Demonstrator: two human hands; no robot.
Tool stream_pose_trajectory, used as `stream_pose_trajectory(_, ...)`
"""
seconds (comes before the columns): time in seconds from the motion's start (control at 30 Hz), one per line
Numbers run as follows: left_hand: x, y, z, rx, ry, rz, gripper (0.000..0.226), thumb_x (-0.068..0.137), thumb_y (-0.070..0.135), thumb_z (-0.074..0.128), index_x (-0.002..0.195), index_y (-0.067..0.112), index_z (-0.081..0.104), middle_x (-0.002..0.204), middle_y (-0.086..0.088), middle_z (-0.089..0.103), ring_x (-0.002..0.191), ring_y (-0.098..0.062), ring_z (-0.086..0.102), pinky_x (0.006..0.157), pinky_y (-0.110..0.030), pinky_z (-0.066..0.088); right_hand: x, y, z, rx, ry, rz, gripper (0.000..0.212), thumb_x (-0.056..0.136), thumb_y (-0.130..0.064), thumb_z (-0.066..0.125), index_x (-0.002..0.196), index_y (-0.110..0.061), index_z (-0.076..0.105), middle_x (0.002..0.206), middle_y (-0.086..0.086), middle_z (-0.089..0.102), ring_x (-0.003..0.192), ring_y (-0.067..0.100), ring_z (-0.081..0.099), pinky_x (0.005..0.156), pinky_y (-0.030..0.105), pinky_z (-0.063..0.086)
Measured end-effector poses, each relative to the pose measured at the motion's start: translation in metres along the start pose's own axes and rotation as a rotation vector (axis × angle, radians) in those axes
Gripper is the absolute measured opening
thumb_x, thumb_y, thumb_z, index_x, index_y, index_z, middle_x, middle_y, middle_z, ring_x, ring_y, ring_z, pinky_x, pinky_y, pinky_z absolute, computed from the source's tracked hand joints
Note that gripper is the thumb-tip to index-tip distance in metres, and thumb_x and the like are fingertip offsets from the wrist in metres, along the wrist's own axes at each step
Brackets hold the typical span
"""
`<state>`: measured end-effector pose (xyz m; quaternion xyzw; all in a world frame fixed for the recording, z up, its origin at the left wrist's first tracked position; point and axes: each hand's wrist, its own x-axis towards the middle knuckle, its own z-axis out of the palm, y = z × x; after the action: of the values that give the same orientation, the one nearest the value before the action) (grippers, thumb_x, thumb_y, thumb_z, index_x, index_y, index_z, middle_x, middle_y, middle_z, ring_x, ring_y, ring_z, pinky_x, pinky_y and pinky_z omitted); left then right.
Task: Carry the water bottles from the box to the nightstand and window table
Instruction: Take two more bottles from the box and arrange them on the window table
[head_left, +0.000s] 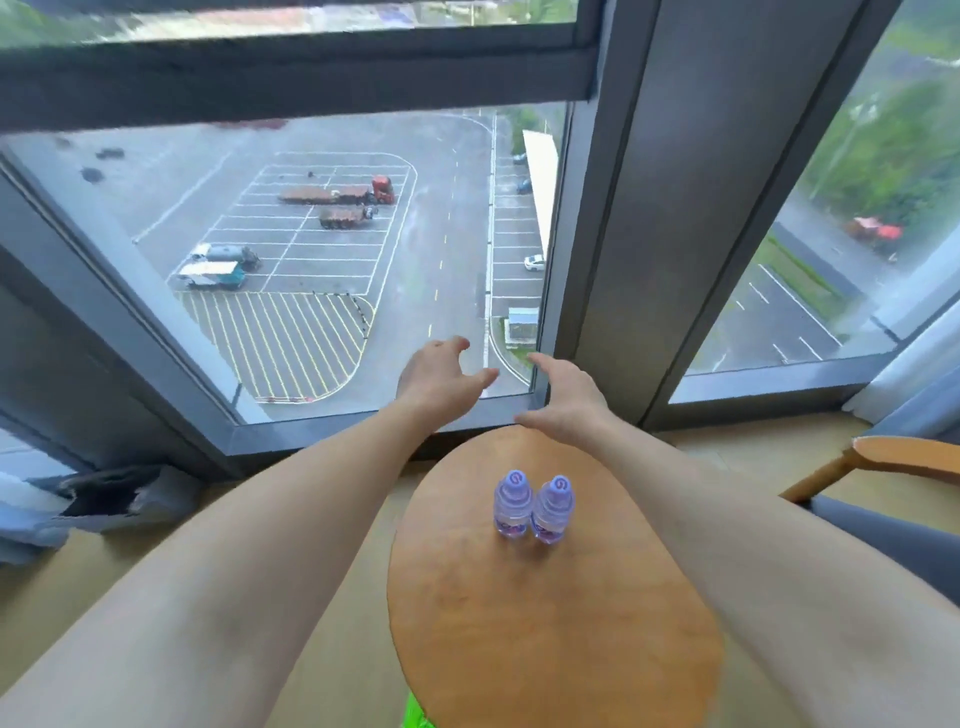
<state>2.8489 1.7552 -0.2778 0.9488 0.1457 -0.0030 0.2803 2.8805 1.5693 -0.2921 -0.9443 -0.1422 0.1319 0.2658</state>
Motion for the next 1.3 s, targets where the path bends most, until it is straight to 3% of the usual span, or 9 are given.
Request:
stream_pose_trajectory(0.27,-0.084,-0.026,-0.072,0.127,0.239,-0.146,0.077,0.089,0.063,0.063,0.154,0.028,0.040,0.155,-0.005,0.046,0.141,-0.029,0.044,0.111,-0.053,0.042,-0.021,-0.096,-0.005,-0.105,-0.058,-0.389,0.094,0.079,-0.038,0.083,0.157,-0.030,0.031,0.158,0.002,0.042,0.143,0.028,0.040,0.115,0.041,0.037)
stream_pose_trajectory(0.43,-0.156,-0.062,-0.136,0.186,0.441,-0.286,0.077,0.088,0.064,0.065,0.153,0.031,0.040,0.156,-0.001,0.045,0.142,-0.027,0.042,0.112,-0.052,0.039,-0.053,-0.178,0.010,-0.134,-0.121,-0.619,0.095,0.080,-0.038,0.082,0.158,-0.030,0.029,0.159,0.004,0.039,0.147,0.030,0.033,0.118,0.045,0.032)
stream_pose_trajectory(0.63,-0.276,-0.115,-0.208,0.317,0.574,-0.523,0.077,0.089,0.061,0.063,0.154,0.029,0.038,0.159,-0.003,0.039,0.147,-0.027,0.032,0.117,-0.051,0.033,-0.130,-0.291,0.053,-0.097,-0.177,-0.880,0.096,0.081,-0.038,0.082,0.158,-0.034,0.026,0.161,0.002,0.035,0.146,0.027,0.033,0.115,0.044,0.034)
stream_pose_trajectory(0.97,-0.569,-0.206,-0.241,0.385,0.690,-0.967,0.069,0.088,0.058,0.064,0.148,0.031,0.043,0.154,-0.004,0.041,0.141,-0.030,0.037,0.111,-0.049,0.038,-0.371,-0.428,0.164,-0.115,-0.386,-1.302,0.088,0.080,-0.042,0.078,0.154,-0.030,0.031,0.154,0.003,0.041,0.138,0.029,0.040,0.108,0.046,0.042)
stream_pose_trajectory(1.1,-0.709,-0.234,-0.238,0.371,0.684,-1.155,0.072,0.087,0.059,0.062,0.150,0.032,0.040,0.158,-0.004,0.037,0.146,-0.029,0.031,0.115,-0.050,0.033,-0.491,-0.460,0.213,-0.138,-0.517,-1.418,0.094,0.081,-0.039,0.077,0.158,-0.031,0.024,0.158,0.002,0.036,0.141,0.029,0.035,0.112,0.045,0.038)
stream_pose_trajectory(1.3,-0.904,-0.246,-0.224,0.263,0.801,-1.379,0.072,0.088,0.051,0.064,0.152,0.031,0.039,0.161,-0.004,0.033,0.148,-0.029,0.027,0.117,-0.050,0.032,-0.670,-0.488,0.277,-0.179,-0.643,-1.610,0.089,0.082,-0.039,0.076,0.156,-0.029,0.027,0.151,0.004,0.041,0.136,0.031,0.040,0.109,0.045,0.040)
